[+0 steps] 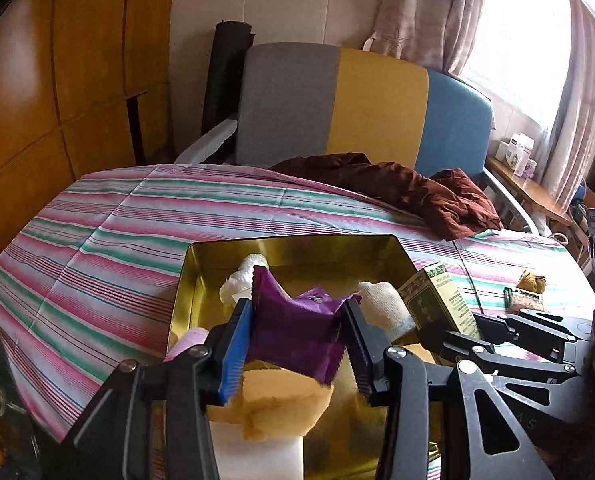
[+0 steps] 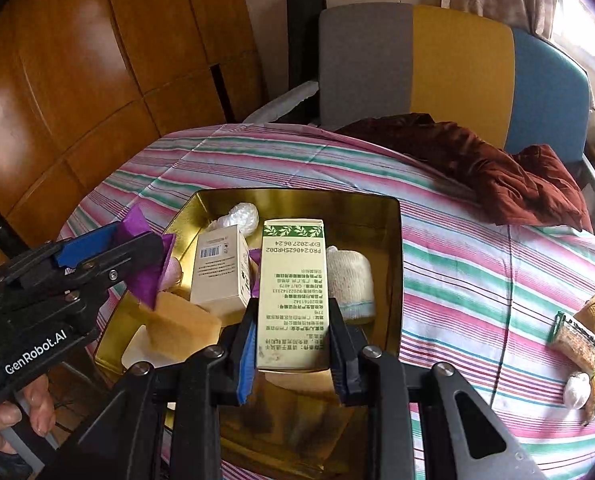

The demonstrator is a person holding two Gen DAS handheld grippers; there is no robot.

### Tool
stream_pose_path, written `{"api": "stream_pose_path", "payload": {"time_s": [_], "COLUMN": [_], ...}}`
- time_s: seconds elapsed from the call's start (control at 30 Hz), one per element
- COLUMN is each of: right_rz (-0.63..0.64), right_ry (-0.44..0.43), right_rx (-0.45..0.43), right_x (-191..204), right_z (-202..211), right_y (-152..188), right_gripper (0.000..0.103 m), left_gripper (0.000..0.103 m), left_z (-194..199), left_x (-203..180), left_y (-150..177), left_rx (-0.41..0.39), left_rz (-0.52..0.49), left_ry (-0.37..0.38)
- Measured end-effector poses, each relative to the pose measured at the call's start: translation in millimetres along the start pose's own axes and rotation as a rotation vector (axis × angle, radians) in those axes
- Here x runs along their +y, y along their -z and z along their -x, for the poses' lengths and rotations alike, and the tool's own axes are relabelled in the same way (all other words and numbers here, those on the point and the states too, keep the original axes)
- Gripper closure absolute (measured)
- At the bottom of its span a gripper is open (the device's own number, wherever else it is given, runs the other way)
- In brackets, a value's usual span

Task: Organize objects
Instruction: 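Carry purple packet and green-labelled box into gold tray and open both grippers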

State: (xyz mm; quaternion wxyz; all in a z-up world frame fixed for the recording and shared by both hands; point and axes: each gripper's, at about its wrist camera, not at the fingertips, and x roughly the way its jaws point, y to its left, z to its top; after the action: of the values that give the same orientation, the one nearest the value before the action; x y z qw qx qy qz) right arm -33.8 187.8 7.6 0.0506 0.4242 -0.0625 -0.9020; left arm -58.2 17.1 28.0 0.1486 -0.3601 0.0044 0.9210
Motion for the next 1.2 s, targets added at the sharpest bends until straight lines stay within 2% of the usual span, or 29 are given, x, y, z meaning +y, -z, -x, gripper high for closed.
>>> {"api": "stream_pose_path", "payload": {"time_s": [0.23,0.3,0.33,0.4,0.47,0.53,0.67,1.13,1.2], "right_rz": [-0.018,-0.03,-0.041,-0.045,-0.06,-0.069,-0.051,0.023,0.026], "right_ry": [0.0,-0.008,-0.011,-0.016,0.0,-0.021,0.003,0.149,0.16], "right_rx": [0.005,0.008,0.006,0.005,0.006,0.007,0.011,-0.098,-0.107], "right_x": [-1.4,-2.1,-2.5,-1.7,-2.6,-2.8,2.2,16.5,17.5], "right_z": [-7.5,-12.2,-15.7,-20.7,-24.3,-23.7,-18.5,31.0,35.5], "right_y": [-9.1,-14.1,-18.5,-23.6,-25.6,-22.6,-8.9,22.0,25.2], "right_gripper": [0.074,0.073,0.073,0.062,0.057,0.057,0.057,0.055,0.05], "left_gripper": [0.055,0.048,0.041,0.035,0.025,0.019,0.019,0.016,0.016], "left_z": [-10.6,-13.1,-14.1,-12.9,-6.1,0.5,13.0,44.2,46.3], "left_x": [2.1,2.8,2.9,4.0,8.4,11.2,12.9,-0.3,-3.9], "left_y": [-7.2,-10.5,-12.3,-14.4,-14.1,-11.6,-4.2,24.4,27.3], "left_rx": [0.003,0.0,-0.002,-0.008,-0.027,-0.046,-0.068,-0.099,-0.101], "left_rz": [-0.009,-0.009,-0.008,-0.001,0.017,0.024,0.035,0.016,0.006], "left_ry": [-0.013,-0.016,-0.028,-0.048,-0.043,-0.051,-0.065,-0.074,-0.078]}}
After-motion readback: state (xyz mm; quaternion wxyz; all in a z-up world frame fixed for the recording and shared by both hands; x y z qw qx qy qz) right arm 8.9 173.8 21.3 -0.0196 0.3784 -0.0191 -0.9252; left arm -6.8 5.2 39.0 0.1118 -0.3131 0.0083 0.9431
